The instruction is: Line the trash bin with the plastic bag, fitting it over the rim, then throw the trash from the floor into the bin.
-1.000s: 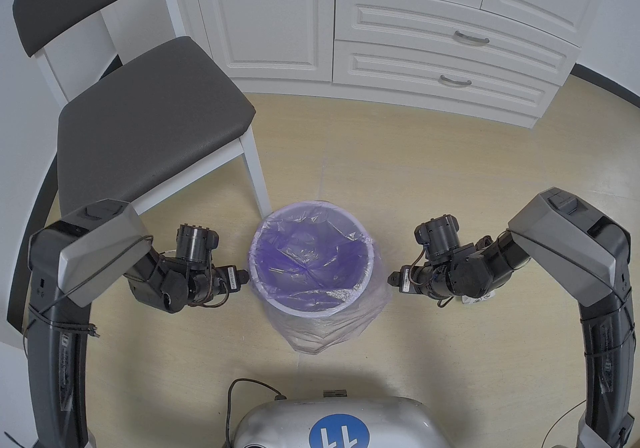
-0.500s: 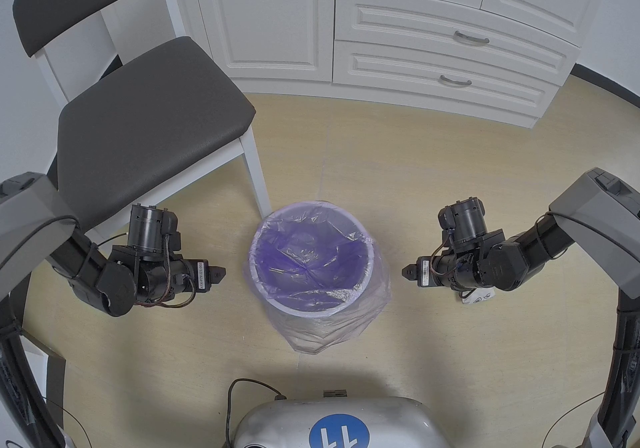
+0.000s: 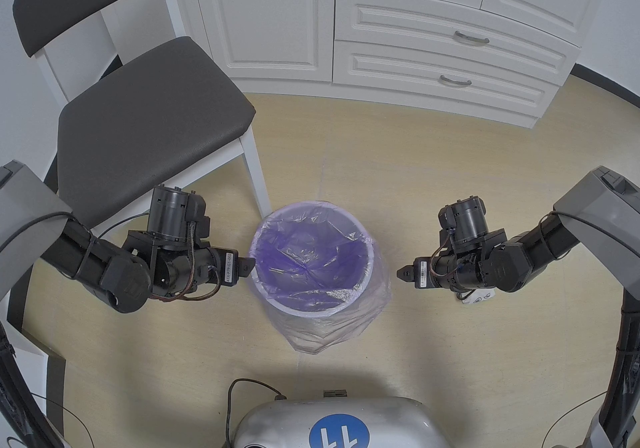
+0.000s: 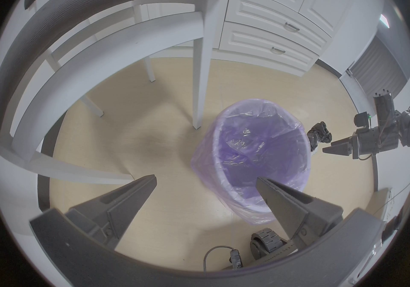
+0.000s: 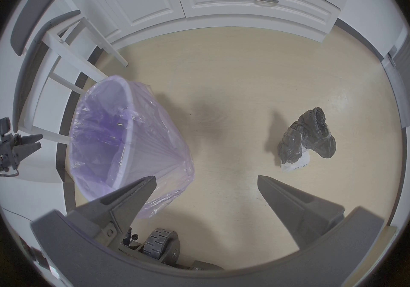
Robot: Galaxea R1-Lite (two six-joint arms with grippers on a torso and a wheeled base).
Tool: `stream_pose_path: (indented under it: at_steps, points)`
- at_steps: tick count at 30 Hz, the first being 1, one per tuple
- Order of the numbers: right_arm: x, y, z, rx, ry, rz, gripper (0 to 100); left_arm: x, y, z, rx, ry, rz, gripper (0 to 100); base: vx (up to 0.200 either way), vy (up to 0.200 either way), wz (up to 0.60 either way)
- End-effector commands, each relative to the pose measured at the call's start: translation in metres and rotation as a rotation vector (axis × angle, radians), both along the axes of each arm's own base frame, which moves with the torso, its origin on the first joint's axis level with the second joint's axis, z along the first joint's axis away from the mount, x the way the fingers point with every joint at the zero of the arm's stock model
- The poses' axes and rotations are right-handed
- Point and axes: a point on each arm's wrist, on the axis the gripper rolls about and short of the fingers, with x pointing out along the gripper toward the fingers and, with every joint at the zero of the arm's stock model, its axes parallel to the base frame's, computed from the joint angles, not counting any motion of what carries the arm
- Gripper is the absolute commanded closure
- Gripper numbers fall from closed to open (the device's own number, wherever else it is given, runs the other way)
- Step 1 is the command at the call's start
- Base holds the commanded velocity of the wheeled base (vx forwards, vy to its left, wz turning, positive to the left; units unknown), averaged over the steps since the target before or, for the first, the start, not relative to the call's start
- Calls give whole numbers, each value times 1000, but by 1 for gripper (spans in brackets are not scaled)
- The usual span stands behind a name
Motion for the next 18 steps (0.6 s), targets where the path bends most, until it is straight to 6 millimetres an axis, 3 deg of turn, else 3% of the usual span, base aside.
stream_pose_path:
  at_steps: [1, 8, 18]
  points:
    - [2, 0, -6, -3, 16, 3, 0, 10, -15, 2, 7, 12, -23, 0, 0, 0, 0]
    - [0, -1, -10, -8, 38, 18, 0, 23, -37, -4, 26, 47, -63, 0, 0, 0, 0]
    - [5, -2, -20, -13, 56, 15, 0, 57, -72, -11, 98, 71, -76, 0, 0, 0, 0]
